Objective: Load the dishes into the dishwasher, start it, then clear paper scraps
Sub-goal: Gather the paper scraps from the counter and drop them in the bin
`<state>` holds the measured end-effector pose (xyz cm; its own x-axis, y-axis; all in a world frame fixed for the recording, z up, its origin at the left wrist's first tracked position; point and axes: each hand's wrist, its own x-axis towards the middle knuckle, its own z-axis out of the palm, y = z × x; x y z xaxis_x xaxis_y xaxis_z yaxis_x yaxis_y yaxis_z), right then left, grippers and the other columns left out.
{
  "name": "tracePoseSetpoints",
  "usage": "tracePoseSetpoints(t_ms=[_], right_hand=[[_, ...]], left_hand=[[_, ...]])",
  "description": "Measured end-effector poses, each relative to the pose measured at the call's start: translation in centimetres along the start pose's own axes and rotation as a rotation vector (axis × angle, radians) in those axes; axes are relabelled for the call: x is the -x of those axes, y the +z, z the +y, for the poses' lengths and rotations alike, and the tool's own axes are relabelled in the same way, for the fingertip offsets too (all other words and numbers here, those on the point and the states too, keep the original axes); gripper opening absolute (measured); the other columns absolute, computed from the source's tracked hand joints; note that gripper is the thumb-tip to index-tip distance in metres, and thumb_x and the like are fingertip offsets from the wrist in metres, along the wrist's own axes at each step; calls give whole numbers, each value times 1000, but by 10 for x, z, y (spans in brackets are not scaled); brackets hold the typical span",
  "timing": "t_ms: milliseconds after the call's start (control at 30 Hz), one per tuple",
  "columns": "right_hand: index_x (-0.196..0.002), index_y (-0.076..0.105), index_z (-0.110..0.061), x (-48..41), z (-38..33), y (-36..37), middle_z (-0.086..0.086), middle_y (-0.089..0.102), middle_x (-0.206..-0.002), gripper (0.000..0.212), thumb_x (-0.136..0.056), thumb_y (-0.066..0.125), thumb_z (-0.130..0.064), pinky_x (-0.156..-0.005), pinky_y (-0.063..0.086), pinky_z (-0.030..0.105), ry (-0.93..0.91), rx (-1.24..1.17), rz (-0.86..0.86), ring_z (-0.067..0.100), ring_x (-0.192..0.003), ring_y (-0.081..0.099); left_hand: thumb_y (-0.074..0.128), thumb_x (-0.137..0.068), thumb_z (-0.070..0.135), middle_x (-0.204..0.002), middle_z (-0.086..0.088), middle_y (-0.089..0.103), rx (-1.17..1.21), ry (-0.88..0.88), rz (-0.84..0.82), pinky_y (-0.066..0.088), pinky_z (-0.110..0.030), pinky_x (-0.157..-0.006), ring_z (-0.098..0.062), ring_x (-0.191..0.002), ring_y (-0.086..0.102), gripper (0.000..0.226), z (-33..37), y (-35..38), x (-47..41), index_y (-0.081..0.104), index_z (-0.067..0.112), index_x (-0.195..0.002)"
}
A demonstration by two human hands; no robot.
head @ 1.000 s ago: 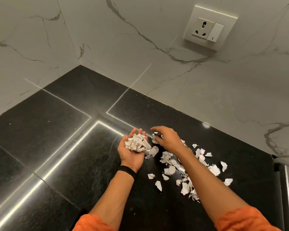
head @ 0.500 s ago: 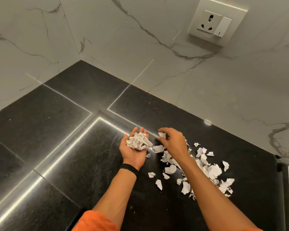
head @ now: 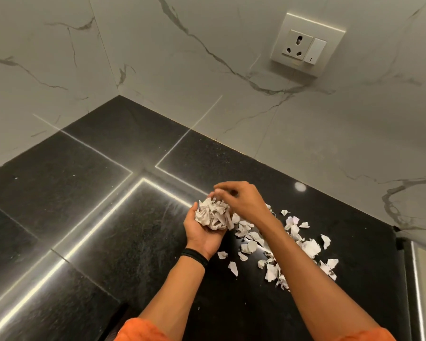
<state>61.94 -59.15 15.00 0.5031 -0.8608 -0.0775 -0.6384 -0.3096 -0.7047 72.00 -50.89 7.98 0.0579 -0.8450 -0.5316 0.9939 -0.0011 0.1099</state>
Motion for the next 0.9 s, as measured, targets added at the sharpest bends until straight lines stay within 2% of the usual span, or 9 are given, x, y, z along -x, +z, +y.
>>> tracePoseSetpoints(t_ms=[67,100,233,333,467,600,700,800,900], right_hand=[[-113,76,-28,1,9,-3,-15,75,-101,19,-99,65,-29,-81,52,18,28,-4,92,-1,-88,67],[-116,75,-27,2,17,-3,-12,75,-106,20,-99,65,-24,-86,53,22,39,35,76,1,-93,66],[-127,69,-27,13,48,12,-2,67,-125,36,-91,72,-20,-97,50,33,17,386,-279,15,-114,61],[-117,73,-28,23,61,29,0,63,-114,29,-90,71,-19,-92,48,35,-50,487,-236,22,-111,60],[-112,74,-22,31,64,34,-2,69,-108,21,-93,68,-22,-85,48,29,-55,388,-56,18,-103,64],[-110,74,-27,38,37,24,-16,71,-102,20,-91,73,-34,-81,51,19,7,-4,189,-1,-94,64],[-108,74,-31,40,10,27,-20,71,-99,24,-86,77,-42,-79,48,18,-76,-41,131,-2,-96,61],[-105,76,-32,40,-4,35,-24,68,-96,26,-84,79,-45,-78,43,17,-116,4,41,1,-96,57],[-98,77,-28,30,0,36,-20,71,-92,10,-92,73,-36,-79,51,19,-38,-194,132,-2,-89,65]], left_hand=[[39,-103,41,-143,-20,59,49,28,3,48,-53,-102,-37,-129,59,52,6,-5,2,59,8,-138],[38,-103,40,-141,-20,60,54,40,5,48,-55,-102,-38,-129,58,52,10,-9,3,59,7,-137],[35,-104,42,-138,-21,62,55,60,28,48,-56,-98,-40,-130,57,54,20,-22,4,57,8,-141],[36,-104,43,-138,-21,62,52,61,26,48,-56,-99,-41,-132,55,55,20,-25,4,57,8,-141],[36,-104,43,-139,-21,61,23,63,31,50,-55,-95,-39,-131,57,55,18,-23,2,56,7,-141],[38,-103,43,-142,-20,60,1,54,43,49,-53,-101,-35,-129,58,55,15,-24,3,57,7,-140],[41,-101,45,-145,-20,56,-34,31,50,40,-52,-114,-36,-128,57,53,11,-25,4,60,11,-137],[42,-99,47,-139,-18,61,-55,23,47,44,-52,-109,-38,-123,60,51,11,-25,5,64,16,-133],[40,-101,45,-143,-16,59,-6,58,41,37,-52,-116,-36,-128,58,54,16,-25,8,58,11,-139]])
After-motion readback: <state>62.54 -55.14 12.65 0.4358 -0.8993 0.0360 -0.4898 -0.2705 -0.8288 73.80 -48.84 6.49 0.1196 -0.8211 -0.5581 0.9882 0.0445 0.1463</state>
